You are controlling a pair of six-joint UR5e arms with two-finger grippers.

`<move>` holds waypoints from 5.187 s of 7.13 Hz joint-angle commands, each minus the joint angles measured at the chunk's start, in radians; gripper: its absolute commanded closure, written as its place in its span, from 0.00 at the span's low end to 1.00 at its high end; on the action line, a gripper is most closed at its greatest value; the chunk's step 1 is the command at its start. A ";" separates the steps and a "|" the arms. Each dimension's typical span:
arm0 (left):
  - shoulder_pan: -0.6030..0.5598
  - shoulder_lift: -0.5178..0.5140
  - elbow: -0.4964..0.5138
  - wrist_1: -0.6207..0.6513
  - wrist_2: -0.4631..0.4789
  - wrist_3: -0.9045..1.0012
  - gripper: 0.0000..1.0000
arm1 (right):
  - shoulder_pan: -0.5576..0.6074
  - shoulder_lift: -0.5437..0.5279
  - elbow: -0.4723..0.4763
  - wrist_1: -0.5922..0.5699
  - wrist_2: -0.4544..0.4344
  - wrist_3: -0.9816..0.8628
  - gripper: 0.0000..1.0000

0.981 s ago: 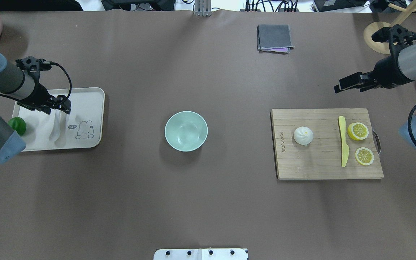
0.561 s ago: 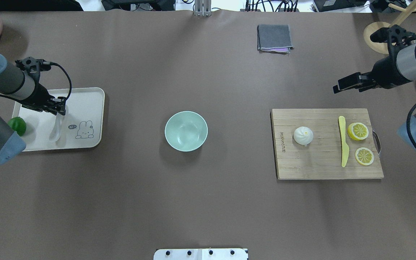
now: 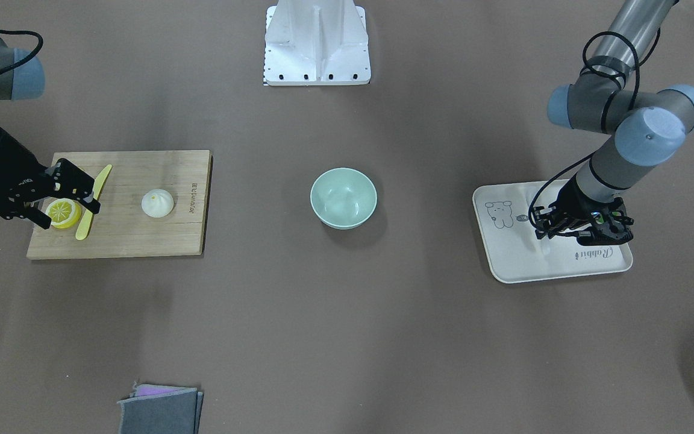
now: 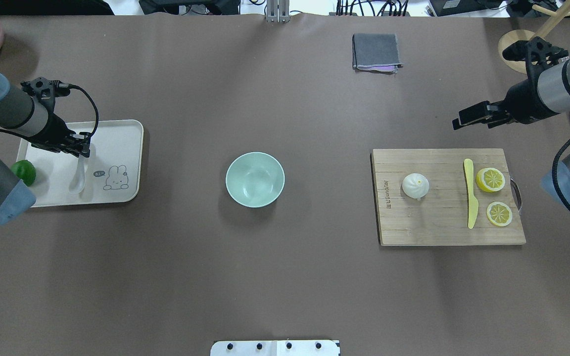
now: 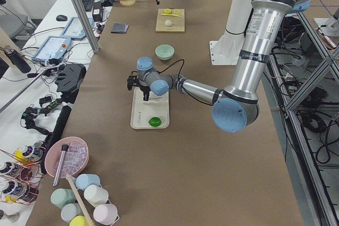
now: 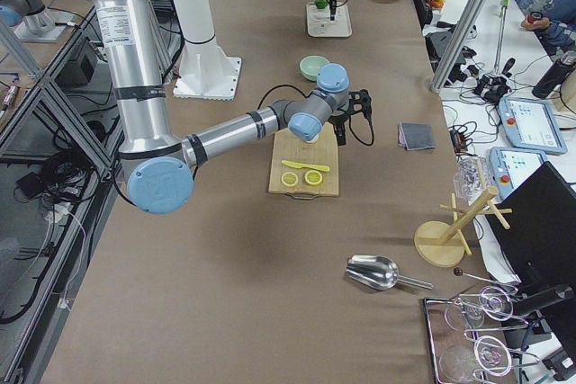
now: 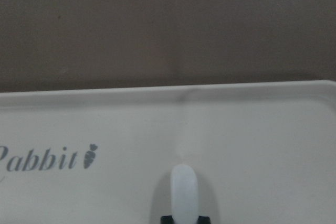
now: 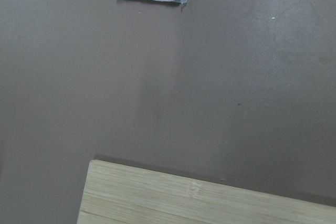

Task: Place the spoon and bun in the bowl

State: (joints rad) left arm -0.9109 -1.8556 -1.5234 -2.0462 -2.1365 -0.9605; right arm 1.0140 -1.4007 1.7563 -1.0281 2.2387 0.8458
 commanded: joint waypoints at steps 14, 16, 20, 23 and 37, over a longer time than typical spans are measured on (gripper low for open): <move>0.248 -0.459 0.104 -0.008 0.129 -0.440 0.02 | -0.261 0.012 -0.018 -0.056 -0.165 0.042 0.13; 0.248 -0.459 0.101 -0.008 0.129 -0.442 0.02 | -0.279 0.012 -0.015 -0.056 -0.171 0.049 0.49; 0.248 -0.459 0.097 -0.006 0.129 -0.442 0.02 | -0.290 0.019 -0.018 -0.056 -0.169 0.044 1.00; 0.111 -0.333 -0.050 0.004 0.021 -0.425 0.02 | -0.293 0.128 -0.003 -0.087 -0.171 0.080 1.00; -0.358 0.119 -0.153 -0.005 -0.241 0.156 0.02 | -0.435 0.444 0.079 -0.429 -0.386 0.379 0.00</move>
State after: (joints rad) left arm -1.2645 -1.7370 -1.6742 -2.0493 -2.3773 -0.8310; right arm 0.5217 -0.8799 1.7404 -1.4080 1.7941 1.2604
